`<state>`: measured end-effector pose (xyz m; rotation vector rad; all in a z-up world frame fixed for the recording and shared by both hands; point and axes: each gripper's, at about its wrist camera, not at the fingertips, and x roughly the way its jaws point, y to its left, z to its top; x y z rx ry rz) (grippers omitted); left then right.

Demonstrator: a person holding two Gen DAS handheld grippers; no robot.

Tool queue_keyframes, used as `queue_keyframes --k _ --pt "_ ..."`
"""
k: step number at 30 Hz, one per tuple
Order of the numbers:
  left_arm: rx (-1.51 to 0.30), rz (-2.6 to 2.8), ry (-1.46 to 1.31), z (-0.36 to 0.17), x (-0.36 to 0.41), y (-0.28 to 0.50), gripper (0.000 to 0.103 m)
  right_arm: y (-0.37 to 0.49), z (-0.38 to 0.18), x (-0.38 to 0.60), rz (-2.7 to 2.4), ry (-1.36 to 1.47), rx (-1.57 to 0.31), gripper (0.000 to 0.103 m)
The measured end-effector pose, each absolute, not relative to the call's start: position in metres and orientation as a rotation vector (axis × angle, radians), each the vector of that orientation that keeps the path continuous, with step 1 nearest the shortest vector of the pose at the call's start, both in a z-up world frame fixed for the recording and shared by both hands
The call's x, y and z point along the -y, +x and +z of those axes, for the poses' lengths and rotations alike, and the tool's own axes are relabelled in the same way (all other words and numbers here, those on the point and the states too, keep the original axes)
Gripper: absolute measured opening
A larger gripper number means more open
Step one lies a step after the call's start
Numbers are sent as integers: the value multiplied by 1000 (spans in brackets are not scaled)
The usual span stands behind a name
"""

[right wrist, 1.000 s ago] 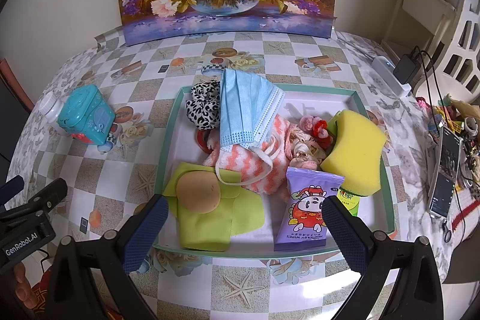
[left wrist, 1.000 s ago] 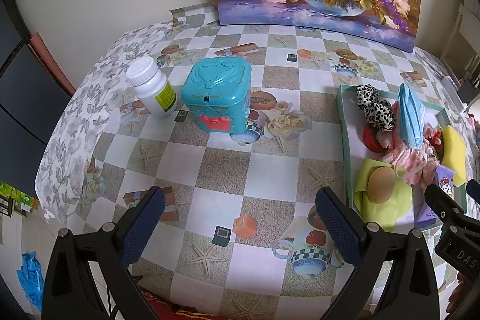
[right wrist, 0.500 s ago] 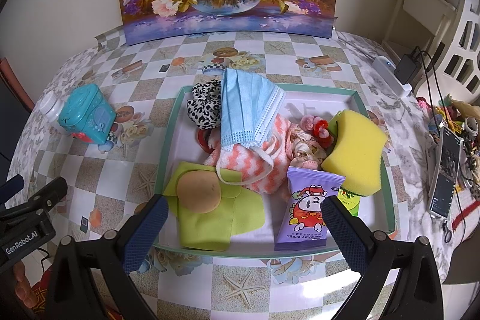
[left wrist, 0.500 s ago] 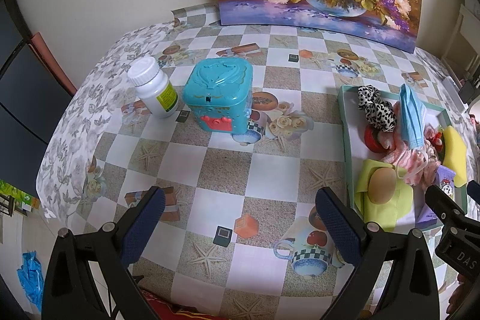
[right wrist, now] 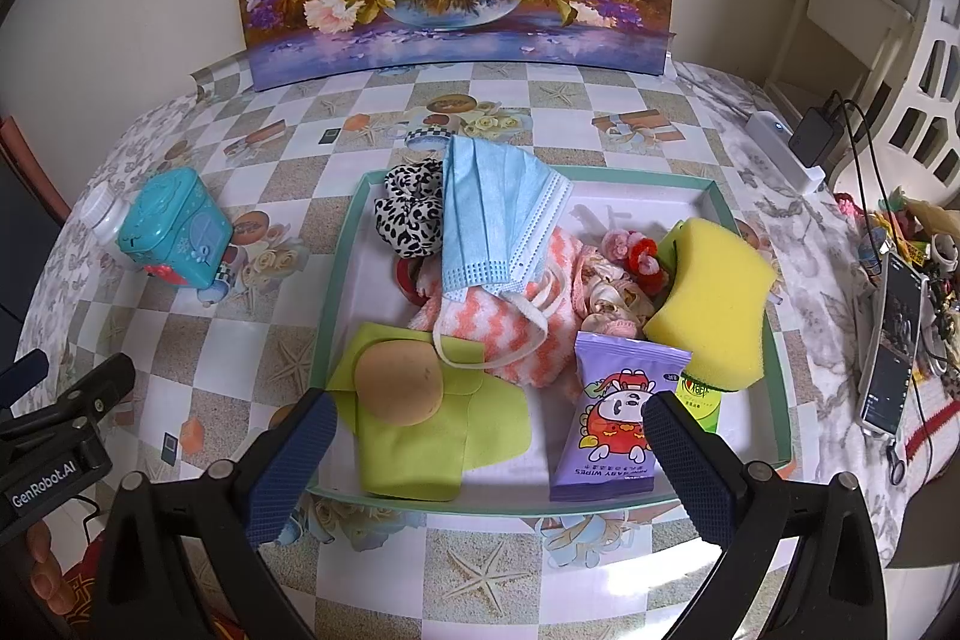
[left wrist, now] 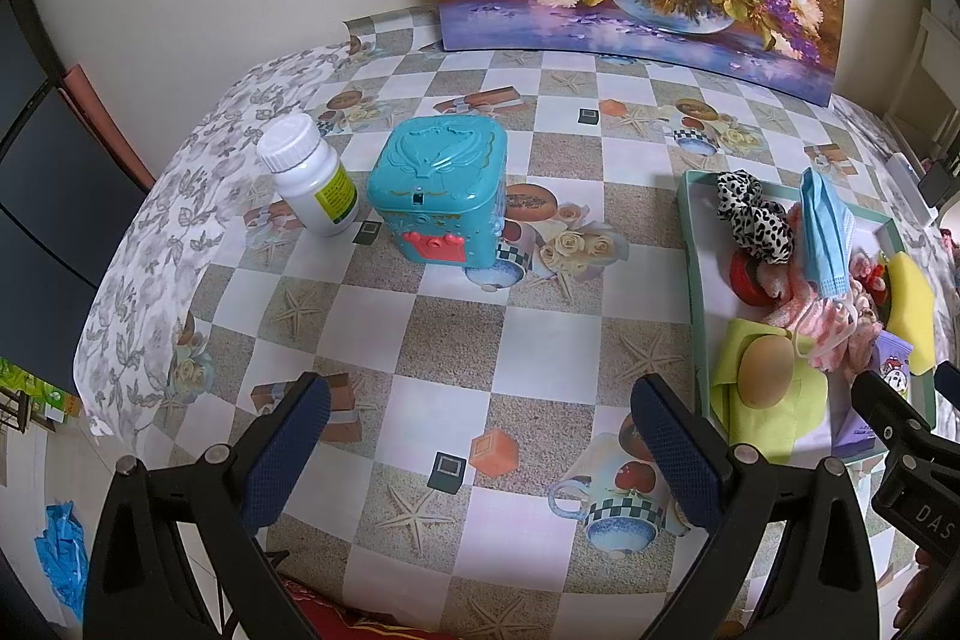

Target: Organize soft objects

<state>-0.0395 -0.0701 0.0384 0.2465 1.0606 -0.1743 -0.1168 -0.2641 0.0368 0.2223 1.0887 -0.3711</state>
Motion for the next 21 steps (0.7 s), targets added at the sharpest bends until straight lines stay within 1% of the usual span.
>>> queue_keyframes --k 21 --pt "-1053 -174 244 41 66 -37 100 -117 36 264 -371 224 -1090 103"
